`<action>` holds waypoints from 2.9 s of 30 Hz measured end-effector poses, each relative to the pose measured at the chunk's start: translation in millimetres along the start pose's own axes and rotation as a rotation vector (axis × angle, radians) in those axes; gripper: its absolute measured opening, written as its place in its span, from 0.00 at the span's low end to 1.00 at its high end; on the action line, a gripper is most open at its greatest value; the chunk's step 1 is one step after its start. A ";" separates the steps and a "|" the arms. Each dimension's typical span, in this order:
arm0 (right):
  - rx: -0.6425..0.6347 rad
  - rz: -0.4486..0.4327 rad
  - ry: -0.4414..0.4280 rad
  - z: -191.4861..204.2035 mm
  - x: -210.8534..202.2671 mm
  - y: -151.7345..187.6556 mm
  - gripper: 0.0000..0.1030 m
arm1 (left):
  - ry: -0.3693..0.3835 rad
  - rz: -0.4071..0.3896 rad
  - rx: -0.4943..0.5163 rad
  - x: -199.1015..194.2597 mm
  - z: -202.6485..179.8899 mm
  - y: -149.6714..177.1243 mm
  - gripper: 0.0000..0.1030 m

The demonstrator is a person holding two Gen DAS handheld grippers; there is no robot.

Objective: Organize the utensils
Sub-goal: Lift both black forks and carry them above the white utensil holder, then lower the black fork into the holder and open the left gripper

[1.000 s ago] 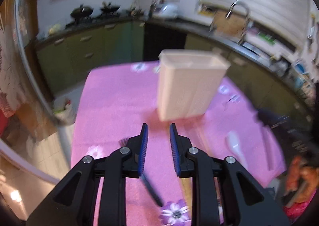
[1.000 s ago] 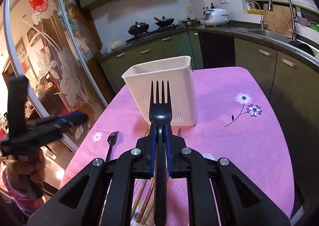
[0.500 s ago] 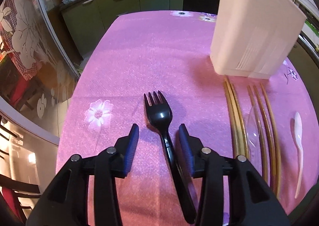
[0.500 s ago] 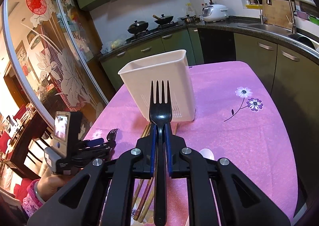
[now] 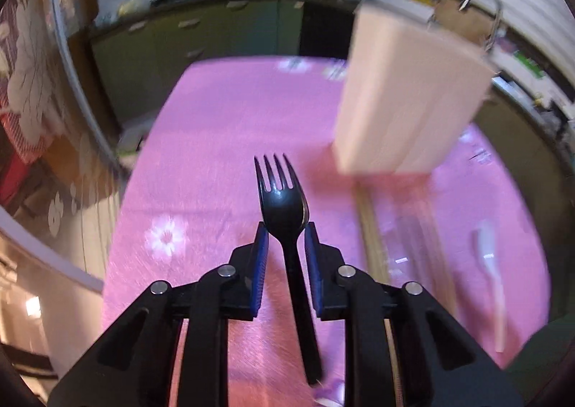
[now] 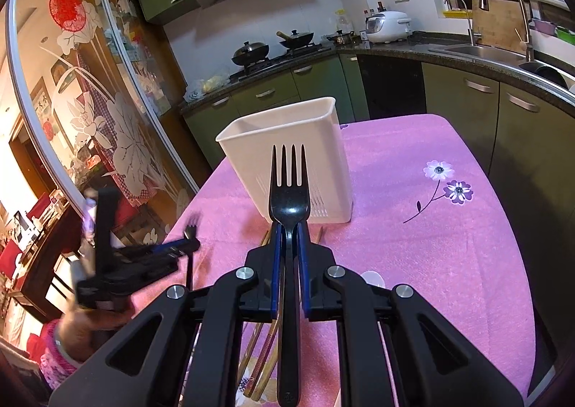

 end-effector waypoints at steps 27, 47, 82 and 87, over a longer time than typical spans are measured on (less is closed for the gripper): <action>0.004 -0.002 -0.014 -1.6 -8.6 -6.3 0.09 | 0.181 0.086 0.696 22.0 -30.1 5.5 0.34; 0.022 0.021 0.021 -4.5 0.4 -8.4 0.09 | 0.470 0.391 1.078 70.3 -33.1 16.8 0.28; 0.037 -0.047 -0.031 -10.4 -31.0 -9.5 0.09 | 0.619 -0.236 0.489 -96.1 -48.0 -129.1 0.24; 0.050 -0.048 -0.034 -17.5 -31.0 -9.9 0.09 | 0.597 -0.321 0.407 -97.2 -55.5 -174.2 0.24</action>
Point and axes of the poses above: each gripper's, at about its wrist camera, not at the fingertips, and x roughly the way its jaws point, z to its left, y to its underside, the point moved 1 cm from there along x, roughly the way its jaws point, and after that the axes turned 7 degrees about y, right-handed, at the moved point
